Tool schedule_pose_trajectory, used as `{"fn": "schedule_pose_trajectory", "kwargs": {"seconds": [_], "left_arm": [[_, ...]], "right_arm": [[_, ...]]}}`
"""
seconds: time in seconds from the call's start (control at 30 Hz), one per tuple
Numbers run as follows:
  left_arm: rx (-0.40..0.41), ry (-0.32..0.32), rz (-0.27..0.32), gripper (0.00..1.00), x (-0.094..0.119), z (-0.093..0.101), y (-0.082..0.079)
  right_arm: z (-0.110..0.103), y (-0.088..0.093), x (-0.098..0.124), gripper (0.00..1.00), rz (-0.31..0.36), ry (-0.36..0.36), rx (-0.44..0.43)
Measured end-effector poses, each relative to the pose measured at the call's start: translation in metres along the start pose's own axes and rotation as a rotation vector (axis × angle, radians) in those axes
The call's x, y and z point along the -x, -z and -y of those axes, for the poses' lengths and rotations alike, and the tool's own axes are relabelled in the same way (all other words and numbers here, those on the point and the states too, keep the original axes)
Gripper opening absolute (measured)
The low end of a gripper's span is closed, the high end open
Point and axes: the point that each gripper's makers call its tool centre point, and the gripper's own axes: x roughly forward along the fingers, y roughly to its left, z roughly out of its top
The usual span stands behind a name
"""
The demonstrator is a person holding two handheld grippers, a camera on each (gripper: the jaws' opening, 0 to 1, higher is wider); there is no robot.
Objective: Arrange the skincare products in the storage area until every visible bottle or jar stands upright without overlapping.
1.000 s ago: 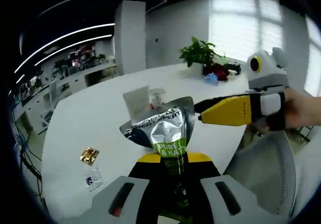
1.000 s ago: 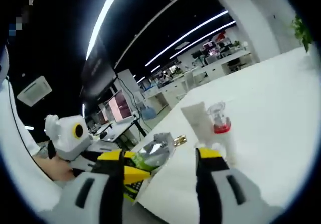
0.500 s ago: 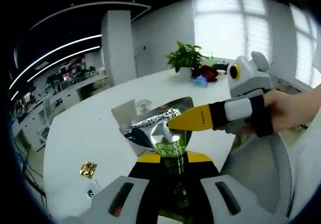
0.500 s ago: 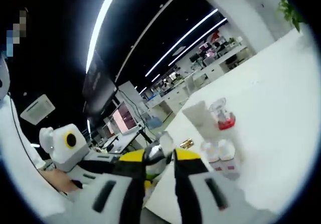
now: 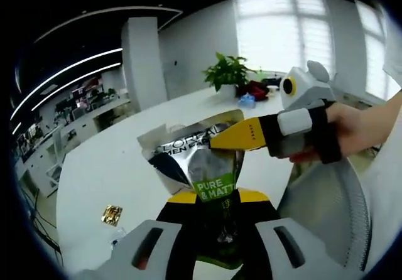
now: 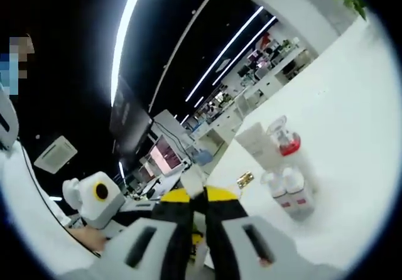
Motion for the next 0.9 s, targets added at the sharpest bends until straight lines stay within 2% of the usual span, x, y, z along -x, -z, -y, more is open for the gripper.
{"fn": "schedule_pose_trajectory", "kwargs": {"seconds": [0.07,0.2,0.3,0.57,0.7,0.9], "left_arm": [[-0.007,-0.001,-0.004,0.23,0.000,0.000,0.000],[-0.014,0.010,-0.016,0.39,-0.003,0.004,0.003],[-0.019,0.010,-0.025,0.44,-0.005,0.006,0.004],[-0.016,0.026,-0.031,0.51,-0.003,0.006,0.005],[0.020,0.051,-0.024,0.51,0.001,0.003,0.006],[0.073,0.081,-0.002,0.57,0.008,-0.007,0.003]], "right_arm": [[-0.001,0.000,0.000,0.03,-0.003,-0.006,0.004],[-0.003,0.000,0.001,0.01,-0.018,-0.021,0.022],[-0.003,0.001,0.001,0.00,-0.023,-0.025,0.031],[-0.001,-0.003,0.005,0.00,-0.023,-0.029,0.027],[-0.002,-0.006,0.007,0.00,-0.033,-0.029,0.082],[-0.012,-0.015,0.013,0.00,-0.024,-0.091,0.100]]}}
